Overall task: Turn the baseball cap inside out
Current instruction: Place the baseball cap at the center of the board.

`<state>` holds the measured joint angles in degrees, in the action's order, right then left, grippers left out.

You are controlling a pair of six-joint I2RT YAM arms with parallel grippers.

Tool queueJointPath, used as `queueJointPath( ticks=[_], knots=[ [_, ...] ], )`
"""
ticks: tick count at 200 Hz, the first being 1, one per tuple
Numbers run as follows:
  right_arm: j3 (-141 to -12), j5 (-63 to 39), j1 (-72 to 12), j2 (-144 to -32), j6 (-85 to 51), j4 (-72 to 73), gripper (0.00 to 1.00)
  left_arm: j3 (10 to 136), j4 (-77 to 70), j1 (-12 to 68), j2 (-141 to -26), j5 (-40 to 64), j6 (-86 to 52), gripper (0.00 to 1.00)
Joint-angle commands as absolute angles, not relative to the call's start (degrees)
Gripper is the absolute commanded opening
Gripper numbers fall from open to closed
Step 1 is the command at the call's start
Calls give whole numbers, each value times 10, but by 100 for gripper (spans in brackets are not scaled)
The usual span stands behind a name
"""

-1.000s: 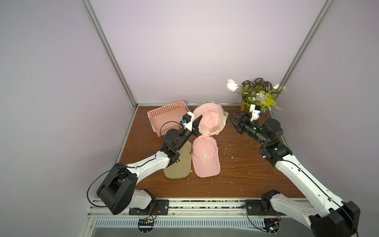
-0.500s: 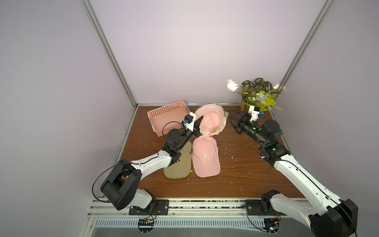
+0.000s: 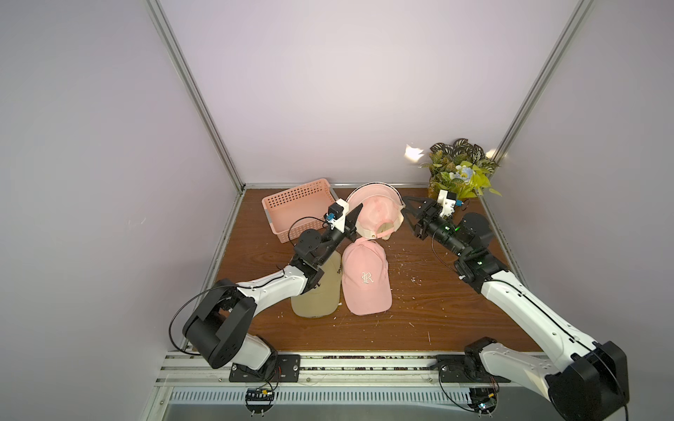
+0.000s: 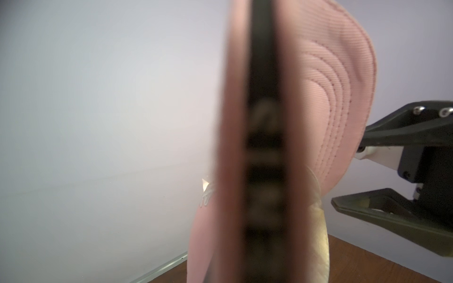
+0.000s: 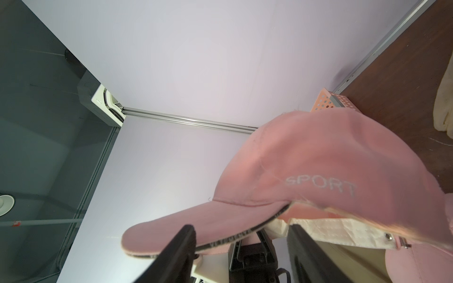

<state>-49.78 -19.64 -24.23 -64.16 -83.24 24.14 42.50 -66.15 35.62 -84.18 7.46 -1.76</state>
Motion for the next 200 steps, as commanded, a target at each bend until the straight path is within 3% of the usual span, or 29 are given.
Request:
queueJointPath(
  ticks=[1,90,104,118,135,149,168,183,200],
  knots=[
    [-496,-185,-241,-646,-844,288,65,427,-724,359,-838,98,-7,0],
    [-498,-173,-241,-672,-844,308,49,426,-741,374,-852,182,16,0],
    [-498,-178,-242,-678,-844,317,38,426,-741,376,-851,188,13,2],
    [-498,-178,-242,-681,-833,319,20,423,-741,375,-848,190,13,13],
    [-499,-171,-241,-679,-817,309,0,414,-740,375,-838,201,21,43],
    [-497,-162,-237,-675,-803,301,0,397,-740,375,-825,209,24,66],
    [-492,-160,-225,-669,-787,298,0,360,-739,375,-801,236,36,86],
    [-488,-168,-210,-664,-774,299,0,330,-733,375,-775,267,45,94],
    [-485,-186,-189,-658,-745,296,0,301,-700,375,-742,294,51,95]
  ],
)
